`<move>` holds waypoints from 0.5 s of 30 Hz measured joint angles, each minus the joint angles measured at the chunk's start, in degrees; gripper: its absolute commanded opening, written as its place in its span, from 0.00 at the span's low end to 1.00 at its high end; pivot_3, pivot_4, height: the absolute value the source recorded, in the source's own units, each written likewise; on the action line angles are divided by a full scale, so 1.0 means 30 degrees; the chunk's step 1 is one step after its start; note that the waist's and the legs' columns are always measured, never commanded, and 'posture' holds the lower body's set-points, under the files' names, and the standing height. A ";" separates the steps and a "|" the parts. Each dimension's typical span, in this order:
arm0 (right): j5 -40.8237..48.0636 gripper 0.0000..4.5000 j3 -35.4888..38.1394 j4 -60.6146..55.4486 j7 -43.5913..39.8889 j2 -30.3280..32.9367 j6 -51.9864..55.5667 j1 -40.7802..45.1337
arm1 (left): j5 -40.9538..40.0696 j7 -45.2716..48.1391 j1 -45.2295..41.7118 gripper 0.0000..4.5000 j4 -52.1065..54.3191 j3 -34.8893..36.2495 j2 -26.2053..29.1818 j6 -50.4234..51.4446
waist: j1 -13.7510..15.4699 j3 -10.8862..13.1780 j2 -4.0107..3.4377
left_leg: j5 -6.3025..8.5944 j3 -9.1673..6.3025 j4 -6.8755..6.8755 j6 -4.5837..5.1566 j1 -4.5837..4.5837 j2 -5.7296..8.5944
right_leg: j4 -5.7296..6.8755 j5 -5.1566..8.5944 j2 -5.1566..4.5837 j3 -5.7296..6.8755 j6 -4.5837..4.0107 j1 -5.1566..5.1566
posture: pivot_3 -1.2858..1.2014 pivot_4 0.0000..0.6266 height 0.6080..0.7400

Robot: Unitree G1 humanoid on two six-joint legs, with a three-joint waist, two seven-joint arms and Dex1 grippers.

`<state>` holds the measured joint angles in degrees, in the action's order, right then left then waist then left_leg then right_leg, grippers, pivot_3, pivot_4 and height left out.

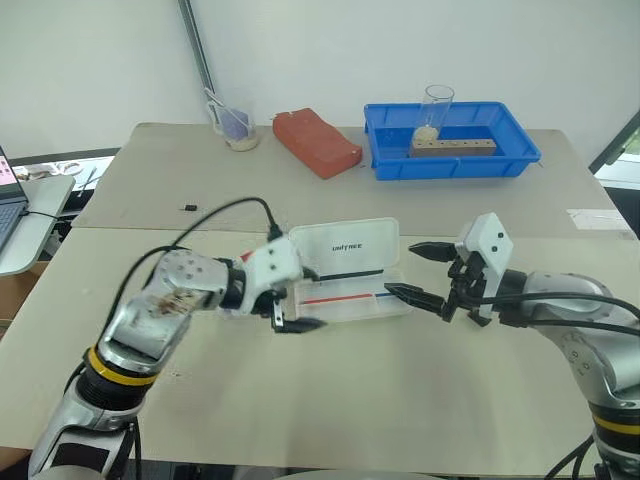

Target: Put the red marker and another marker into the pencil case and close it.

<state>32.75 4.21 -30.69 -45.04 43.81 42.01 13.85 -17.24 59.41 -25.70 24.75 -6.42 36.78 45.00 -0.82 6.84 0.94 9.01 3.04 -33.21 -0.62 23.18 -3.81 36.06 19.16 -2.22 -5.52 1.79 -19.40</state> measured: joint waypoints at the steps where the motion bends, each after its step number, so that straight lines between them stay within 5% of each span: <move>1: 0.0345 0.98 -0.0182 -0.0110 -0.0126 0.0000 0.0259 0.0590 | -0.0460 -0.0734 0.0293 0.99 -0.0171 0.1484 -0.0276 0.0317 | -0.0071 0.0001 -0.0005 | 0.0000 0.0000 0.0000 0.0000 -0.0007 -0.0007 | 0.0005 0.0000 0.0000 -0.0007 0.0001 -0.0002 | 0.52 0.24 1.00; 8: 0.3239 0.98 -0.0885 -0.0339 0.0112 -0.1530 0.2576 0.5501 | -0.0176 -0.2558 0.4269 0.99 -0.4354 0.6717 0.1669 -0.1758 | -0.0513 0.0000 -0.0007 | 0.0001 -0.0027 0.0137 -0.0002 -0.0125 -0.0040 | 0.0019 -0.0030 0.0022 0.0009 -0.0120 0.0017 | 0.52 0.24 1.00; 15: 0.3635 0.98 -0.2892 0.0495 -0.0351 -0.2262 0.2924 0.7271 | 0.0648 -0.1257 0.4611 0.99 -1.0874 0.6470 0.2778 -0.6406 | 0.0070 -0.0004 0.0049 | 0.0008 0.0123 0.0141 -0.0013 0.0026 -0.0044 | -0.0002 -0.0093 -0.0171 0.0036 -0.0161 -0.0246 | 0.52 0.24 1.00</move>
<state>43.65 -4.47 -29.21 -46.09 37.03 50.78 35.67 -15.30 55.64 -11.86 -7.87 12.99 45.11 25.78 -0.61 6.82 1.09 9.03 3.41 -32.78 -0.66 23.26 -3.94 36.06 18.88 -2.73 -5.41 1.31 -20.14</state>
